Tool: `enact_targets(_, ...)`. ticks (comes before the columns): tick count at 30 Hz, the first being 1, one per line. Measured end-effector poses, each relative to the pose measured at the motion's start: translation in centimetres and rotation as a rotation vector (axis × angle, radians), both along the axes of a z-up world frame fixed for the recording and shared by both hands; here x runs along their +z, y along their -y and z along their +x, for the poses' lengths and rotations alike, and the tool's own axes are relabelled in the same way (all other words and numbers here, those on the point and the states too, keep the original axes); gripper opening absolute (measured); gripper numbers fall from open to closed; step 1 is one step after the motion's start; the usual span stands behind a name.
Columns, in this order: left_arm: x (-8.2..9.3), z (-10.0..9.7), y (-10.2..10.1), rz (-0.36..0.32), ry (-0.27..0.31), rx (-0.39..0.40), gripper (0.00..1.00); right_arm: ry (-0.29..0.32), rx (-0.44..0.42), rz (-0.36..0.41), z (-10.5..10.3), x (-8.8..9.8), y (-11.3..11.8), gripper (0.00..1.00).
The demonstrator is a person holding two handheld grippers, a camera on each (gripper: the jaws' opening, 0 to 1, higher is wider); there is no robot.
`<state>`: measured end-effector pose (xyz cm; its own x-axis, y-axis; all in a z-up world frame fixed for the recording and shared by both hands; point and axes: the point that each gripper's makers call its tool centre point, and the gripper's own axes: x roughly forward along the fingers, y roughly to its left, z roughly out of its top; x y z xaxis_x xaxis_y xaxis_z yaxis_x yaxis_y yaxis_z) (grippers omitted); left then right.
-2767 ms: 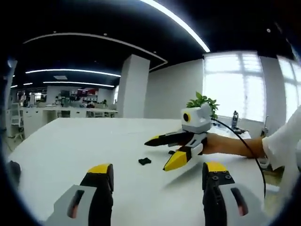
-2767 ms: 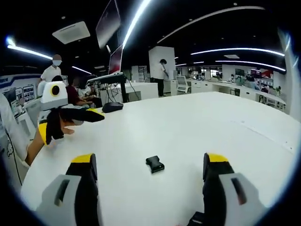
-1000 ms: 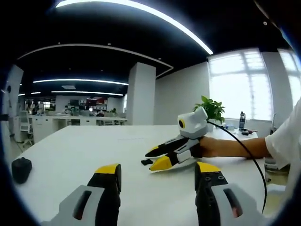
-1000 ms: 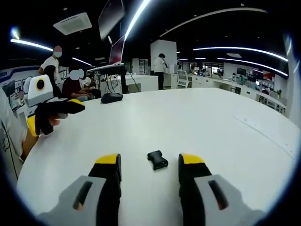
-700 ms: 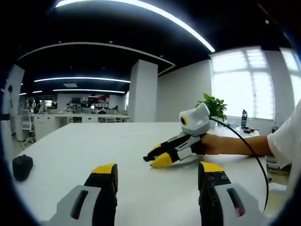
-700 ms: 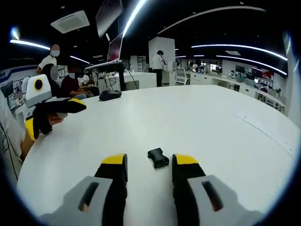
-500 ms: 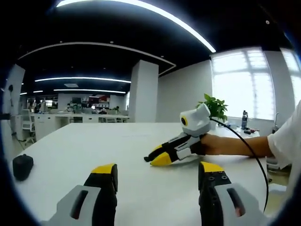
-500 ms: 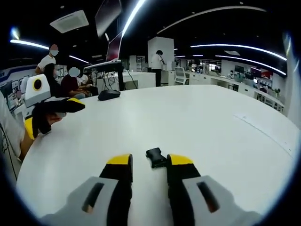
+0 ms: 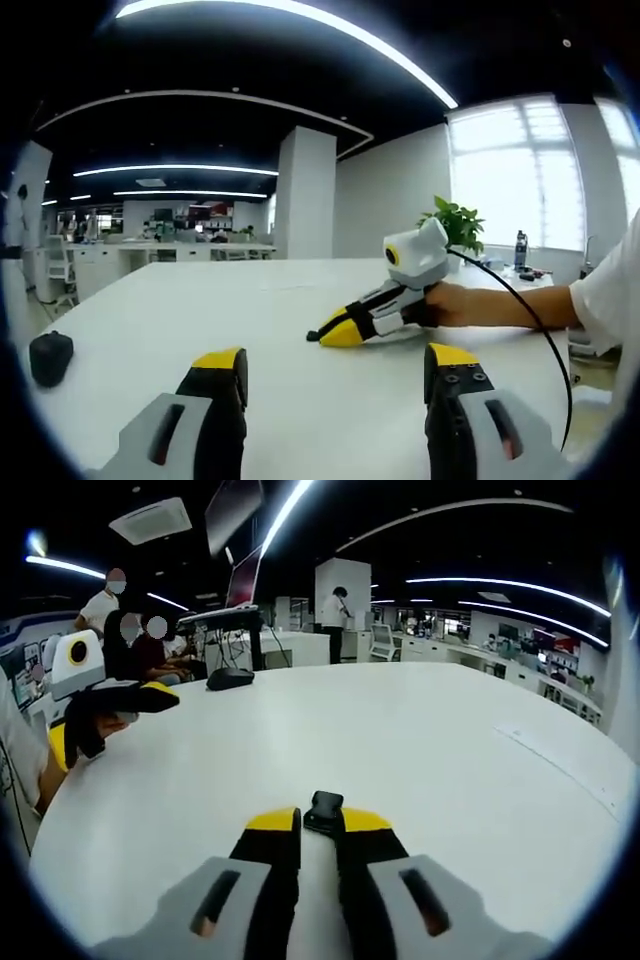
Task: Snap the two parts of the plastic buckle together until the buckle closes and remains connected.
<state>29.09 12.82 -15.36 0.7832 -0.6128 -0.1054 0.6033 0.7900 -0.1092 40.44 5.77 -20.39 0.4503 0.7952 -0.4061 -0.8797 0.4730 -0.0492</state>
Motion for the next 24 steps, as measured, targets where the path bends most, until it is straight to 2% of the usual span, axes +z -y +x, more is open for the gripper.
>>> enact_targets(13, 0.09, -0.12, 0.28, 0.002, 0.008, -0.019, 0.73, 0.004, 0.010, 0.005, -0.12, 0.19, -0.05, 0.12)
enact_targets(24, -0.38, -0.06, 0.75, -0.003, -0.011, -0.040, 0.73, 0.003, 0.012, 0.011, -0.78, 0.66, 0.35, 0.12)
